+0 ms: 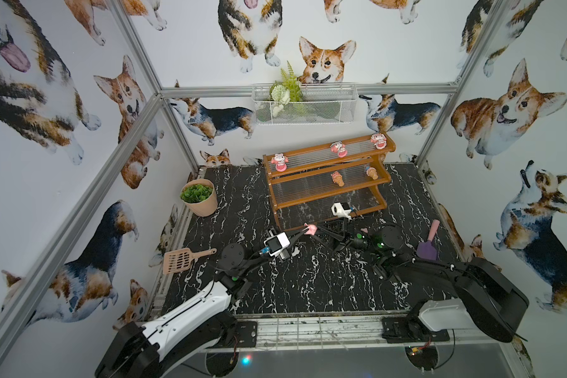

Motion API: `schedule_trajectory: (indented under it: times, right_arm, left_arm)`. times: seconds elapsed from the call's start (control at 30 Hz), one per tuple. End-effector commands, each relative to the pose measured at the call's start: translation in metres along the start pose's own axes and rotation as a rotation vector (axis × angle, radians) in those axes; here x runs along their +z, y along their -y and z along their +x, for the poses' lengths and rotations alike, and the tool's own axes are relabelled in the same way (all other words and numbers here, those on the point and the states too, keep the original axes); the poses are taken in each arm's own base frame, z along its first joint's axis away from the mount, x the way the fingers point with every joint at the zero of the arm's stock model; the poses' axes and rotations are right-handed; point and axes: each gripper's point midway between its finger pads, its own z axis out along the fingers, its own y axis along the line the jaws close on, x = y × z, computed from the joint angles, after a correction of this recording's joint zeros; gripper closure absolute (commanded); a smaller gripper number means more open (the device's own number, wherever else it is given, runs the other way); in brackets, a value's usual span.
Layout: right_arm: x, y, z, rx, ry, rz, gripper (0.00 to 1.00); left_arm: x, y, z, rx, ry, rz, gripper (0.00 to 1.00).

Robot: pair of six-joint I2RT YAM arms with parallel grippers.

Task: Organize plastic toys on shelves
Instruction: Pick up the plastic toy at the center of the board.

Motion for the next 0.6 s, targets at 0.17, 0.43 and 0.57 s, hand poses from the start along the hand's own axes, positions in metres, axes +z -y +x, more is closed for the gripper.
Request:
schedule_trajectory:
  times: [0.17,0.43,0.57]
  right_arm:
    - [0.000,-0.014,0.006,0.067,-0.011,-0.053,0.35]
    - [0.017,-0.009,0.019,0.106,-0.082,-0.029,0.51]
    - [0.019,-0.006,0.019,0.126,-0.084,-0.034,0.62]
  left_arm:
    - [-0.001,0.013,0.001,0.062,-0.002,0.082,1.00]
    - [0.000,0.015,0.001,0.057,-0.004,0.108,1.00]
    - [-0.001,0.015,0.004,0.071,-0.015,0.099,1.00]
